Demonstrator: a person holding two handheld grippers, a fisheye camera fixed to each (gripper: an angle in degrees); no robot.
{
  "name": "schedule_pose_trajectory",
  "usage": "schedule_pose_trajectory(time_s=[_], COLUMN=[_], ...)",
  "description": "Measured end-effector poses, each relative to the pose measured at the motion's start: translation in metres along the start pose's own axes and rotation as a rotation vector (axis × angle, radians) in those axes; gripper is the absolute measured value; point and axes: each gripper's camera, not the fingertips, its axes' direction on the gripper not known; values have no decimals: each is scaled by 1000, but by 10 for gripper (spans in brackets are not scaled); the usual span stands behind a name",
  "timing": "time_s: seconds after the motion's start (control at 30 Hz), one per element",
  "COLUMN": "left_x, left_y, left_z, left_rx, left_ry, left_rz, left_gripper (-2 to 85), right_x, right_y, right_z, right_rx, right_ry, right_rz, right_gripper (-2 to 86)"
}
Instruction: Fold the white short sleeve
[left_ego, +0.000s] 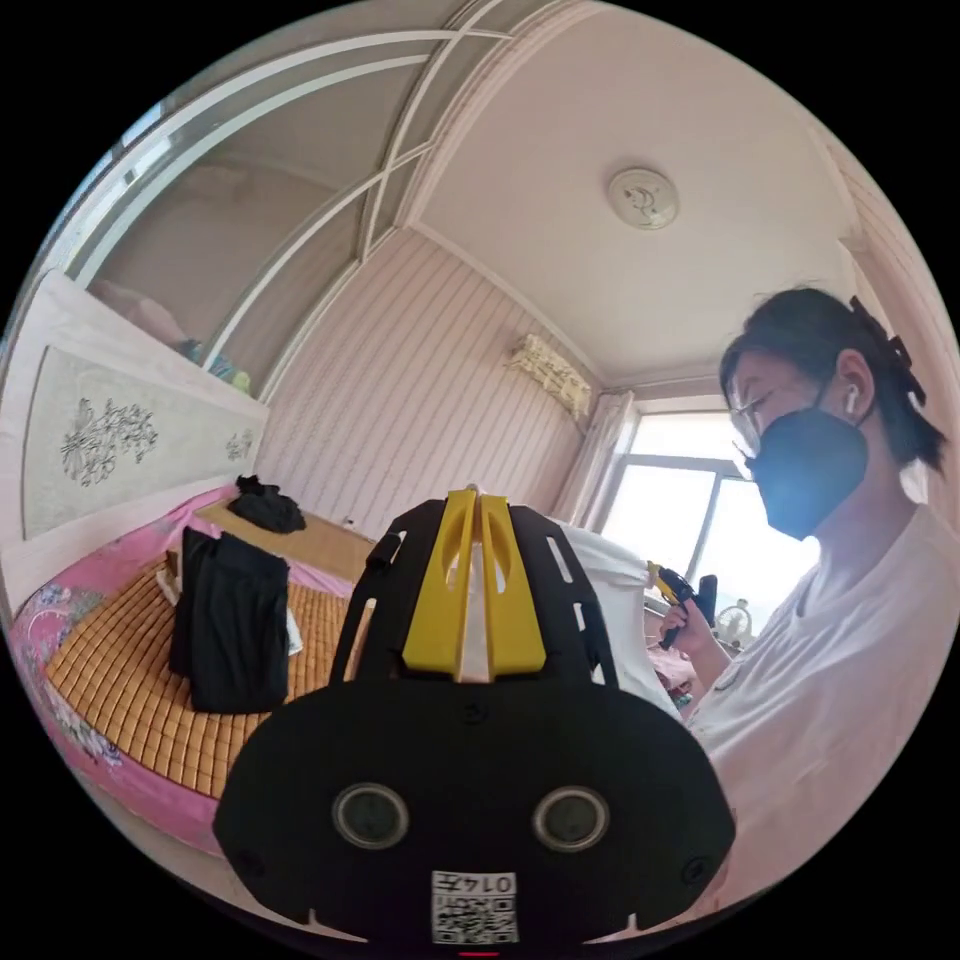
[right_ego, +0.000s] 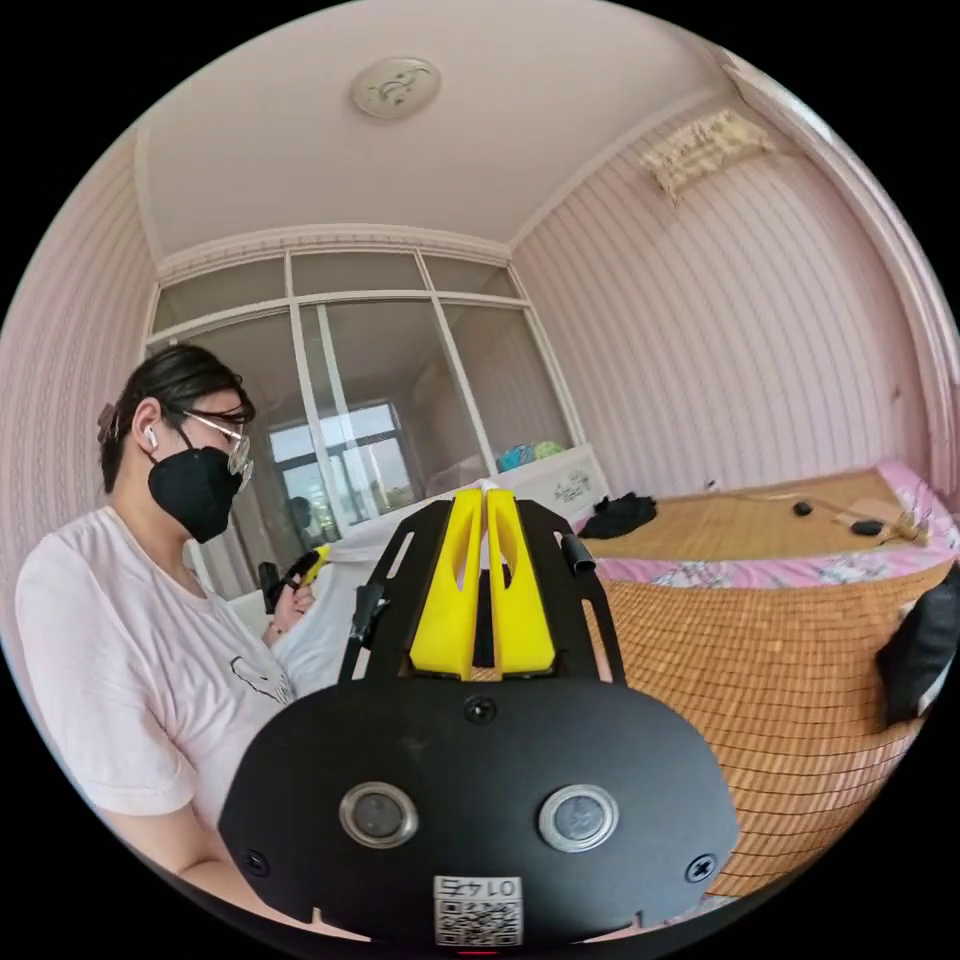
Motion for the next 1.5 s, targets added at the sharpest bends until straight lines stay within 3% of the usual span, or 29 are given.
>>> schedule_pose_trajectory(time_s=[0.13, 0.23, 0.3, 0.37, 0.6, 0.73, 0.8, 0.83, 0.9, 0.97, 1.03, 1.2, 1.33, 1.5], left_x=[47, 96, 118, 131, 172, 180, 171, 161, 139, 97, 74, 107, 154, 134], left_y=[-23, -36, -37, -25, -39, -55, -55, -52, -43, -20, -8, -68, -112, -63], left_z=[-1, -15, -14, 2, -1, 35, 70, 101, 160, 254, 307, 366, 377, 400], left_rx=[-6, 78, 43, 10, 100, 78, 18, -47, -181, -393, -459, -224, -92, -246], left_ry=[209, 390, 396, 415, 395, 423, 442, 417, 330, 130, 56, 102, 163, 79], left_rz=[76, 282, 377, 350, 403, 395, 343, 306, 252, 173, 101, 104, 246, 281], left_gripper=[-10, -10, -10, -10, -10, -10, -10, -10, -10, -10, -10, -10, -10, -10], right_x=[-34, -57, -46, -35, -57, -18, 51, 75, 183, 232, 249, 216, 185, 211], right_y=[-9, -13, -1, 9, -18, -32, -29, -26, -1, 7, -20, -155, -175, -57], right_z=[-81, -122, -146, -172, -229, -205, -161, -148, -98, -69, -49, -42, -31, -7], right_rx=[93, 35, 40, 121, 174, 41, -134, -180, -270, -233, -212, 124, 61, -143], right_ry=[35, 202, 271, 169, 74, 181, 213, 196, 82, 80, 146, 68, 120, 188], right_rz=[-104, -195, -142, -74, -192, -142, -22, 28, 340, 466, 424, 154, 10, 104], right_gripper=[1, 1, 0, 0, 0, 0, 0, 0, 0, 0, 1, 2, 3, 3])
